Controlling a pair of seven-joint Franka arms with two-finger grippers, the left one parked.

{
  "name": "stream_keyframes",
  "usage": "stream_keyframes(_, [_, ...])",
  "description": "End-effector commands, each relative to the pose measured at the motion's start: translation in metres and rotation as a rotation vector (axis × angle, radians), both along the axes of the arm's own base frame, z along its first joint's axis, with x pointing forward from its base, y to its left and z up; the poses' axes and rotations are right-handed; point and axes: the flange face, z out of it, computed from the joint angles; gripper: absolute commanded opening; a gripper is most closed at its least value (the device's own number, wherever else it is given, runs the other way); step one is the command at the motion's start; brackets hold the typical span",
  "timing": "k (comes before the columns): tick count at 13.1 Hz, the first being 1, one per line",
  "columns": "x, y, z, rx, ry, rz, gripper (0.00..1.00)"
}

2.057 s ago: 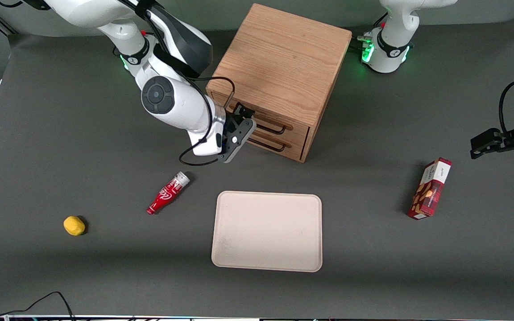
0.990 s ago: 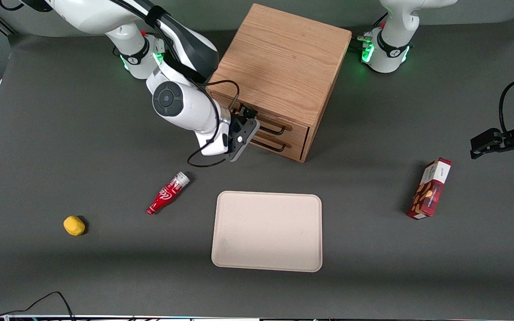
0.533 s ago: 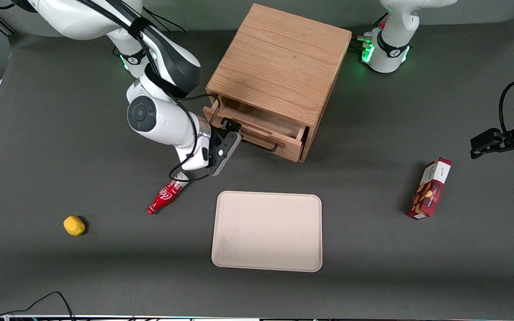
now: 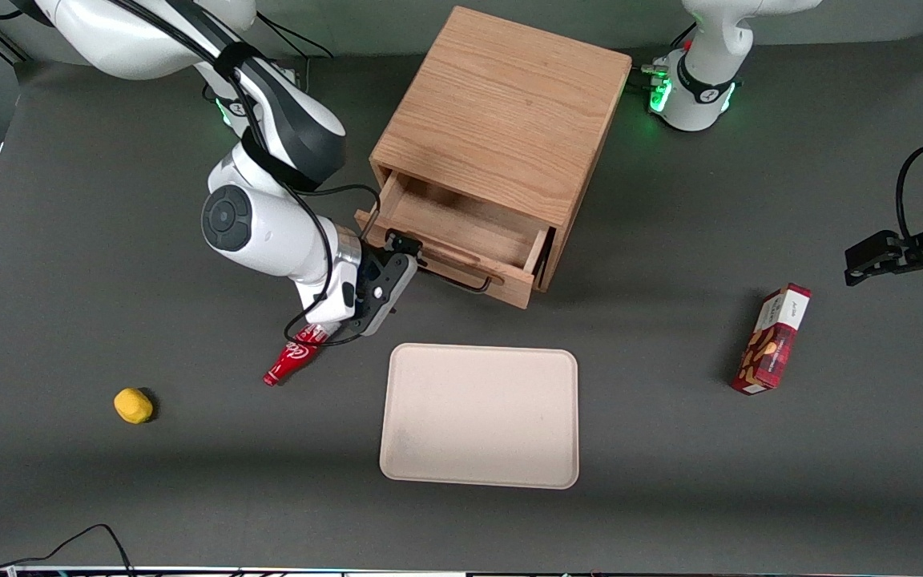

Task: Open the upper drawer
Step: 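Pull the handle with the right gripper to slide the drawer out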

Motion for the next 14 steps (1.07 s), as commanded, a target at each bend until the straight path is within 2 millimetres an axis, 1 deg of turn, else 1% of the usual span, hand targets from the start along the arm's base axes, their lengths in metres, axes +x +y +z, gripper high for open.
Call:
stream_keyframes(1, [0.019,0.004,-0.023,0.018,-0.025,0.013,1.00])
stream_keyframes(2, [0.027,0.004,-0.023,0.027,-0.039,0.008,1.00])
stream_keyframes(4, [0.039,0.002,-0.031,0.020,-0.052,0.008,1.00])
stream_keyframes(7, [0.057,-0.004,-0.026,0.039,-0.076,-0.007,1.00])
stream_keyframes(8, [0.063,-0.007,-0.021,0.040,-0.092,-0.013,1.00])
stream_keyframes(9, [0.070,-0.014,-0.020,0.027,-0.104,-0.016,1.00])
stream_keyframes(11, [0.076,-0.023,-0.020,0.023,-0.108,-0.021,1.00])
stream_keyframes(14, [0.089,-0.042,-0.019,0.007,-0.131,-0.011,1.00])
